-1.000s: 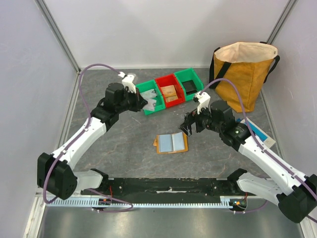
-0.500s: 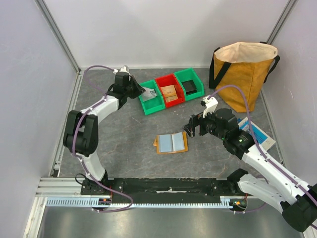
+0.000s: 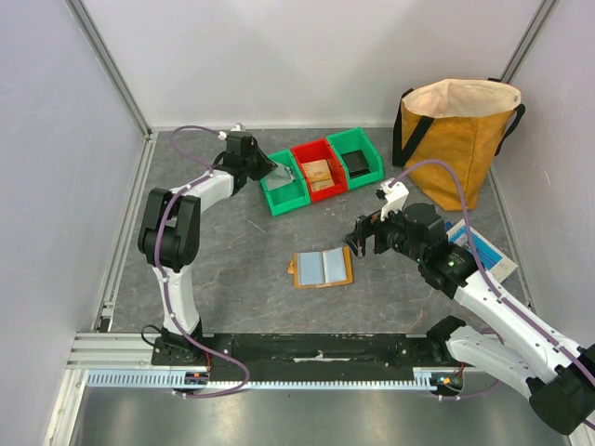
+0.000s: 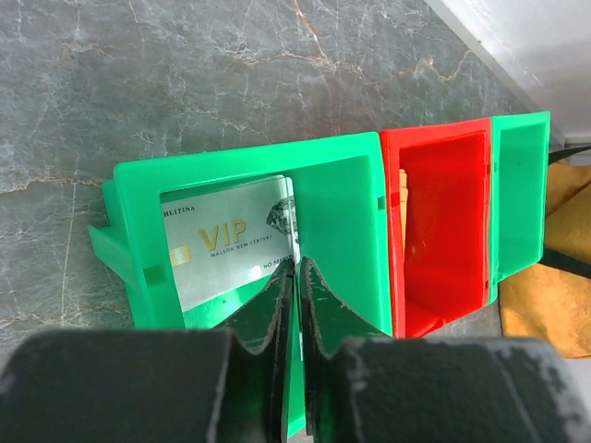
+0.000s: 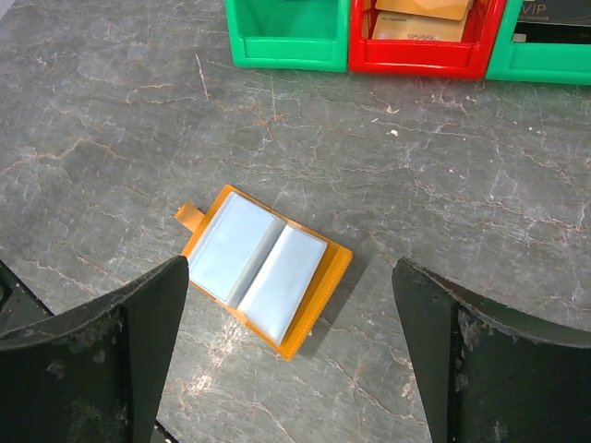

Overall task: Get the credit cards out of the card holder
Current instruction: Place the credit card in the storage box.

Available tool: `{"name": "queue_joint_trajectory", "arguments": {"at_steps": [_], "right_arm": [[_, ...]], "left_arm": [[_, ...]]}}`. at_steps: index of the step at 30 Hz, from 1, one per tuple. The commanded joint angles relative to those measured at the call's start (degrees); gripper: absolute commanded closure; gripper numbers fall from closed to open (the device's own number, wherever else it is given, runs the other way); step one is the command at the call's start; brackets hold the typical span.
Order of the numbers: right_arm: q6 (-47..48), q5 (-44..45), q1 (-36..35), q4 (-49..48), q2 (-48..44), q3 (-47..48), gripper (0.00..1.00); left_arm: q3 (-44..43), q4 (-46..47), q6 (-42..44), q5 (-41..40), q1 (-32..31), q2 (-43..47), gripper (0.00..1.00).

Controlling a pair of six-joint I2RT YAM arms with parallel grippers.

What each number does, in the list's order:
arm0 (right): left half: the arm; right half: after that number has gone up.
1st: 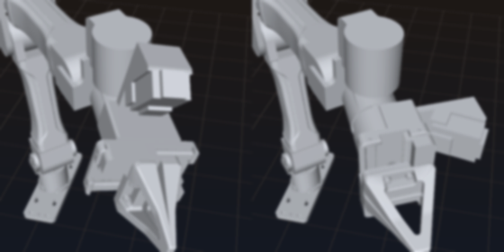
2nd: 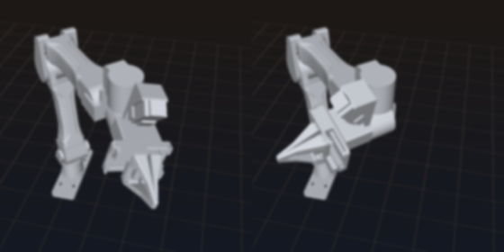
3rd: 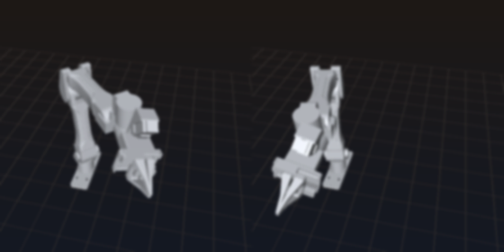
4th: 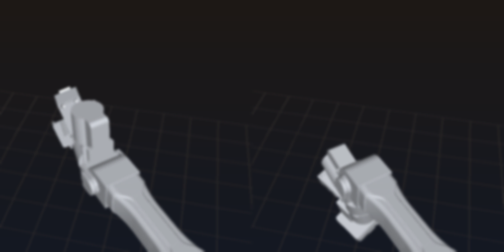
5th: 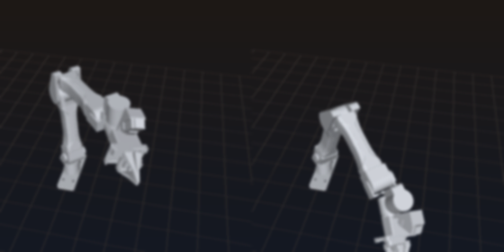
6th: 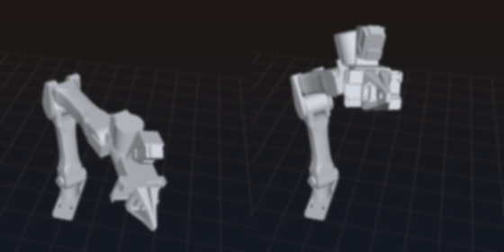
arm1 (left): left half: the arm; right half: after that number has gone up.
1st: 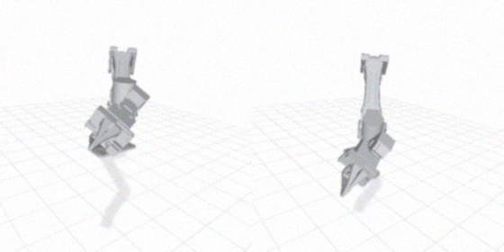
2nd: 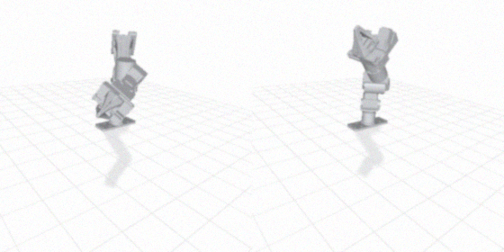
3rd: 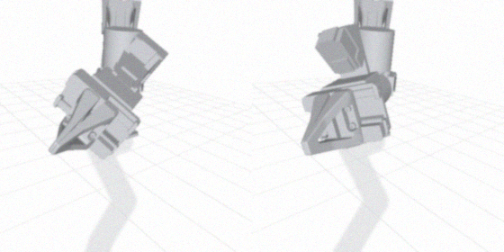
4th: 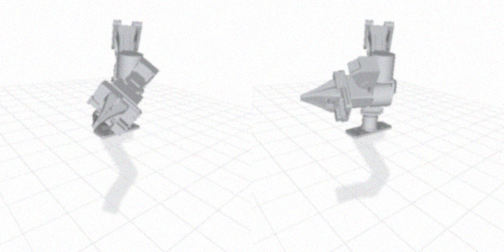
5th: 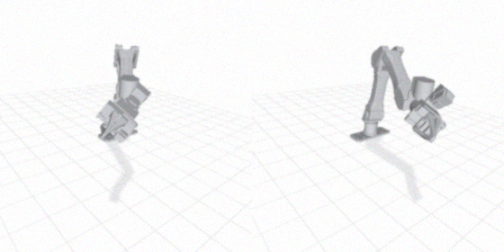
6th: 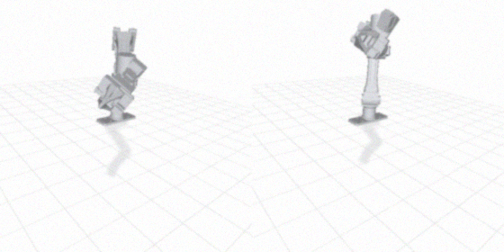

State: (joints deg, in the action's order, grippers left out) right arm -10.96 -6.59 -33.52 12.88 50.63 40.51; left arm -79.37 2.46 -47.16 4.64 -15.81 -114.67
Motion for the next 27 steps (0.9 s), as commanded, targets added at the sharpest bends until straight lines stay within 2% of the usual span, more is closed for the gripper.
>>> {"name": "queue_joint_trajectory", "arguments": {"at_steps": [1, 11, 16, 27], "right_arm": [[0.77, 0.09, 0.12, -2.16, -0.27, -0.17, 0.02], [0.68, 0.87, 0.12, -1.46, -0.97, -0.26, 0.02], [0.59, 1.05, 0.12, -1.11, -1.50, -0.61, 0.02], [0.85, 1.67, 0.12, -0.93, -1.50, -0.79, 0.02]], "left_arm": [[-2.10, 3.87, -3.20, 1.42, 0.52, -1.08, 0.88], [-2.37, 5.01, -3.55, 1.33, 0.26, -2.57, 0.83], [-2.36, 6.15, -3.38, -0.60, 0.17, -3.01, 0.88], [-2.10, 7.38, -4.26, -3.85, 0.08, -2.75, 0.90]]}}
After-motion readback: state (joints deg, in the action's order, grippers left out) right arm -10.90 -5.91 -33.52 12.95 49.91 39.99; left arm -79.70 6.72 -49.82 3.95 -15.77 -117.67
